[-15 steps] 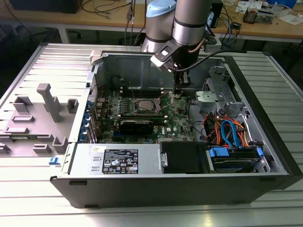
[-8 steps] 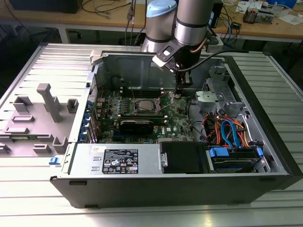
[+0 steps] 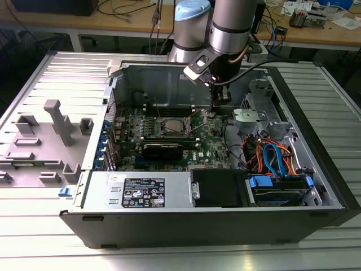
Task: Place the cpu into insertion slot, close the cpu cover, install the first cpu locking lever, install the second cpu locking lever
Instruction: 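Close the cpu cover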
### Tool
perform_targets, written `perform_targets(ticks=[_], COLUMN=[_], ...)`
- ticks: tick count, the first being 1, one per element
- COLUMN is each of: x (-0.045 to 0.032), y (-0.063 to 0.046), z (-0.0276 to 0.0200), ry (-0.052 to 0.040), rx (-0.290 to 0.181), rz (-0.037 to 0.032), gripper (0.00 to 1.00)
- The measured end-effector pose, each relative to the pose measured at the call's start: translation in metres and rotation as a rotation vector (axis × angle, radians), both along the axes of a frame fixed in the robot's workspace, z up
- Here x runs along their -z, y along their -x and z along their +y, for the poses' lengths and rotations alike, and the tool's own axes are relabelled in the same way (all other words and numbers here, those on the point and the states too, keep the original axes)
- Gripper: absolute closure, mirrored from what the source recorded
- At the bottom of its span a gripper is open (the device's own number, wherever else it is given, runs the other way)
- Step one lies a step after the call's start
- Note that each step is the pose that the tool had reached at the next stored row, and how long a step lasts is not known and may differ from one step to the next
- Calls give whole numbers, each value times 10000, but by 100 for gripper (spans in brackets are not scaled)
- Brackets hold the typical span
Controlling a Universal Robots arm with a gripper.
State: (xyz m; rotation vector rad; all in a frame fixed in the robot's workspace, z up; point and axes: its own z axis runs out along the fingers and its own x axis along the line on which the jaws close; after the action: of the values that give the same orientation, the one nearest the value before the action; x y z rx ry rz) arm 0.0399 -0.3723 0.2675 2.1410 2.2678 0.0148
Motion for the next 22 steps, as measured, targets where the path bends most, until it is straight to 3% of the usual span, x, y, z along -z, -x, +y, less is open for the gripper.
perform_targets(ticks=[5, 6, 8, 16, 22], x=[5, 25, 58, 67, 194], y=[-2, -2, -2, -79, -79], z=[-1, -1, -3, -2, -3], ry=[0, -3, -24, -23, -26], rx=[0, -1, 0, -1, 0], rz=[9, 69, 111, 114, 115], gripper=[89, 89, 89, 89, 89])
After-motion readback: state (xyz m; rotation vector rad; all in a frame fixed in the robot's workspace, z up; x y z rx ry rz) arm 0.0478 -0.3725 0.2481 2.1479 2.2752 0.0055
